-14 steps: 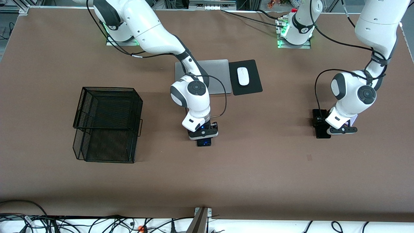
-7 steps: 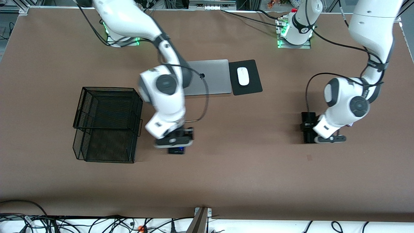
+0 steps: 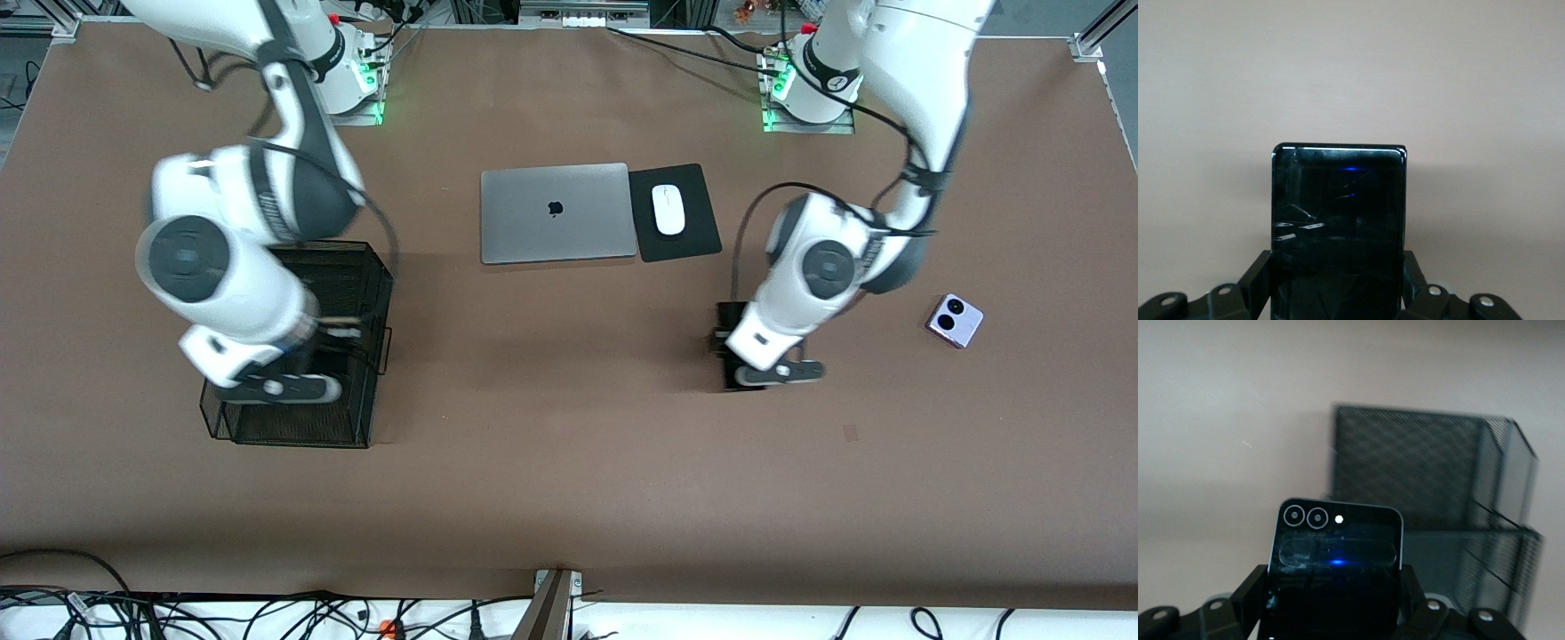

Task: Place phones with both arms
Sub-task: 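Place the flip in the organizer with the right gripper while the left gripper moves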

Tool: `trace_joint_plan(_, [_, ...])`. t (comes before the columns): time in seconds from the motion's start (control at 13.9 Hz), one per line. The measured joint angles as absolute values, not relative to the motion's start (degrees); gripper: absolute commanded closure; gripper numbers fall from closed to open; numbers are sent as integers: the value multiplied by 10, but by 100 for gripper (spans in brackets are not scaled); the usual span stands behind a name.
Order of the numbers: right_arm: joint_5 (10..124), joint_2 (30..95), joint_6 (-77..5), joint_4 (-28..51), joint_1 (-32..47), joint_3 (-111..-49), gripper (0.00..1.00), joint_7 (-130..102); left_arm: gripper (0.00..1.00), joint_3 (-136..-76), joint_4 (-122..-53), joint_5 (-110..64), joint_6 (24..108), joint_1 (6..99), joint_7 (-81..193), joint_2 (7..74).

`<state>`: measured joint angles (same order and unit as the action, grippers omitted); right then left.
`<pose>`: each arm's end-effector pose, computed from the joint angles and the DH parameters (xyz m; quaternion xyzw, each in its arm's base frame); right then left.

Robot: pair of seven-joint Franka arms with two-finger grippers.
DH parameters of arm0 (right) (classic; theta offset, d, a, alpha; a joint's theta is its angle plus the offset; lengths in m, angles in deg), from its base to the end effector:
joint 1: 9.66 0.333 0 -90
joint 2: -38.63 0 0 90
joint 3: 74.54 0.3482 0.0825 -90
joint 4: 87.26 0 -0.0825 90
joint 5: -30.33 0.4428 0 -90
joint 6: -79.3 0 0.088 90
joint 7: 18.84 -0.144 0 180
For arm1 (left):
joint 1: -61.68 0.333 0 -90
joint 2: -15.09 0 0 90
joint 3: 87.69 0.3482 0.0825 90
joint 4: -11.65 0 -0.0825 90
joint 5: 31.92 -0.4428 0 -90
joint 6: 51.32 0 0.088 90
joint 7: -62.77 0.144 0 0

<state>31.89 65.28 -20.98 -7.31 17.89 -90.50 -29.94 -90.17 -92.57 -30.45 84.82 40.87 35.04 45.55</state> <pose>0.7252 0.1846 0.4176 0.9976 0.0124 -0.0358 0.0573 0.6543 -0.2813 0.1973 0.9984 0.0510 0.0031 0.0235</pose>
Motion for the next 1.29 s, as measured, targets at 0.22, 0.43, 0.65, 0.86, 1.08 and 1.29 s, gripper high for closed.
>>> trace_joint_plan(0.22, [319, 552, -256, 95, 178, -948, 80, -262, 100, -901, -848, -305, 846, 343, 280, 509])
trace_joint_plan(0.43, [319, 473, -330, 250, 178, -969, 80, -256, 100, -900, -775, -305, 846, 289, 233, 572])
trace_joint_plan(0.65, [319, 449, -380, 335, 178, -982, 80, -256, 100, -874, -722, -305, 845, 234, 188, 626])
trace_joint_plan(0.86, [319, 454, -416, 371, 178, -996, 79, -256, 100, -835, -685, -305, 845, 187, 162, 669])
trace_joint_plan(1.08, [319, 468, -448, 382, 178, -1000, 70, -256, 84, -828, -669, -305, 838, 181, 157, 679])
trace_joint_plan(1.29, [319, 485, -462, 382, 178, -1001, 39, -256, 0, -826, -665, -305, 837, 181, 156, 683])
